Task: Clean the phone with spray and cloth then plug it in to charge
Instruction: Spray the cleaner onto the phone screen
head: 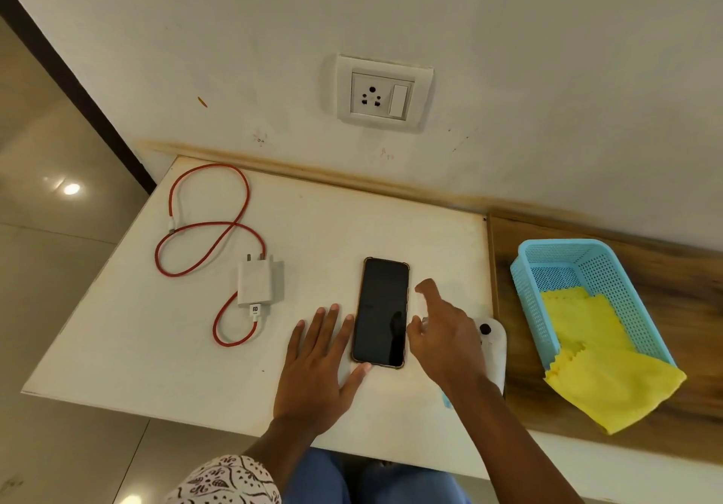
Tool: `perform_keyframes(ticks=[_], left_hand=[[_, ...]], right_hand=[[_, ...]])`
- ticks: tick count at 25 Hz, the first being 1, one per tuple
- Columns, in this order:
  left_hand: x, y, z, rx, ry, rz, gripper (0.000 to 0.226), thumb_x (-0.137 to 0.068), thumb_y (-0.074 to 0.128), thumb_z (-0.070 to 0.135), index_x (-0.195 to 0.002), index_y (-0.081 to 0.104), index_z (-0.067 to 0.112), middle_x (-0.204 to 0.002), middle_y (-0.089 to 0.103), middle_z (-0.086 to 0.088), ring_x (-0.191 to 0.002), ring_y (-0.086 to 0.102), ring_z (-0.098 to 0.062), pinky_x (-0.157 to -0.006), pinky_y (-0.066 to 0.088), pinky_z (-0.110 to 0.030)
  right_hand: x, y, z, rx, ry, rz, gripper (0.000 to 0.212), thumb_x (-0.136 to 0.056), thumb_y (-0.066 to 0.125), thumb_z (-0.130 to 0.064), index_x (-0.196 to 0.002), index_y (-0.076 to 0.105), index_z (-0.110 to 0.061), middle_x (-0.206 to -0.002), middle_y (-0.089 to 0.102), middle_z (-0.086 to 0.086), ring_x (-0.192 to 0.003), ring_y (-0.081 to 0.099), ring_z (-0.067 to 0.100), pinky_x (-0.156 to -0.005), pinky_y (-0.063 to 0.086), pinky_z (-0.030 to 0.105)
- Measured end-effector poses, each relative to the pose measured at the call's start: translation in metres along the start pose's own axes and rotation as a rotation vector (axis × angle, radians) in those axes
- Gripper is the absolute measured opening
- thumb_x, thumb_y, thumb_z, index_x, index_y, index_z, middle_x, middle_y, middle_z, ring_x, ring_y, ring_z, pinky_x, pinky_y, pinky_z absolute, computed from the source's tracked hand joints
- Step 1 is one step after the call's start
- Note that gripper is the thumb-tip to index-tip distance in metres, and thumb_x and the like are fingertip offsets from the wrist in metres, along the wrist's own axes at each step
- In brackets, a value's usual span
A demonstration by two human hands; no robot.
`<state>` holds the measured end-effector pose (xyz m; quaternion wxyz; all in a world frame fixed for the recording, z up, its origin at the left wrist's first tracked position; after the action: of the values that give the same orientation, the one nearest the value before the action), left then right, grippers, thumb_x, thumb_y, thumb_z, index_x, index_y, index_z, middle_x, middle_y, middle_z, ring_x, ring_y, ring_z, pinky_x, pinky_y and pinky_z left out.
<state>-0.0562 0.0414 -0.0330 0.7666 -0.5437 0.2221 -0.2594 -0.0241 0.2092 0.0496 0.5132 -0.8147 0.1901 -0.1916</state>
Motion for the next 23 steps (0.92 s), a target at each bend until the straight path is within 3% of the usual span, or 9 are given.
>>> perform_keyframes(ticks=[3, 8, 13, 19, 23], left_hand=[[0.001, 0.001, 0.000, -0.010, 0.000, -0.006, 0.070, -0.090, 0.033, 0.061, -0.147, 0.025, 0.021, -0.155, 0.021, -0.005, -0.143, 0.012, -0.024, -0.111, 0.016, -0.045], [0.000, -0.001, 0.000, -0.008, -0.001, -0.003, 0.069, -0.091, 0.029, 0.061, -0.148, 0.023, 0.021, -0.155, 0.021, -0.005, -0.143, 0.014, -0.025, -0.111, 0.016, -0.045], [0.000, -0.001, 0.001, 0.002, -0.006, -0.012, 0.069, -0.092, 0.026, 0.063, -0.148, 0.023, 0.022, -0.155, 0.021, -0.005, -0.142, 0.016, -0.025, -0.111, 0.016, -0.045], [0.000, -0.001, 0.001, 0.004, -0.006, -0.010, 0.069, -0.091, 0.026, 0.063, -0.147, 0.024, 0.022, -0.154, 0.023, -0.006, -0.141, 0.019, -0.027, -0.110, 0.019, -0.046], [0.000, -0.001, 0.001, -0.004, -0.001, -0.010, 0.070, -0.091, 0.028, 0.063, -0.147, 0.025, 0.021, -0.154, 0.022, -0.005, -0.142, 0.017, -0.026, -0.111, 0.017, -0.045]], right_hand=[[0.011, 0.019, -0.002, 0.015, 0.014, -0.097, 0.054, -0.091, 0.052, -0.029, -0.139, 0.025, -0.027, -0.107, 0.065, -0.001, -0.083, 0.061, 0.012, -0.079, 0.051, 0.021], [0.005, 0.003, -0.010, -0.049, -0.015, -0.012, 0.054, -0.092, 0.051, -0.032, -0.138, 0.025, -0.029, -0.113, 0.063, -0.001, -0.094, 0.064, 0.016, -0.084, 0.051, 0.025], [-0.013, -0.004, -0.019, -0.023, -0.039, -0.024, 0.050, -0.091, 0.051, -0.025, -0.136, 0.029, -0.025, -0.082, 0.057, -0.001, -0.071, 0.056, 0.011, -0.070, 0.049, 0.022], [-0.006, 0.003, -0.019, -0.013, -0.025, -0.050, 0.053, -0.092, 0.050, -0.031, -0.138, 0.024, -0.027, -0.105, 0.064, 0.002, -0.089, 0.063, 0.017, -0.079, 0.052, 0.027], [-0.024, -0.015, -0.025, 0.013, -0.058, -0.009, 0.045, -0.092, 0.052, -0.026, -0.131, 0.031, -0.024, -0.085, 0.058, -0.001, -0.071, 0.058, 0.014, -0.068, 0.049, 0.022]])
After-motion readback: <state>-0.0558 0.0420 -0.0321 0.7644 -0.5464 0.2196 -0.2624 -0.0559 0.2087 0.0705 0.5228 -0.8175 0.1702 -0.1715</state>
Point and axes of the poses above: each hand's wrist, its own x-axis away from the middle knuckle, its own y-axis out of the palm, z = x × y, the point moved 10 cm from there along -x, towards the middle knuckle
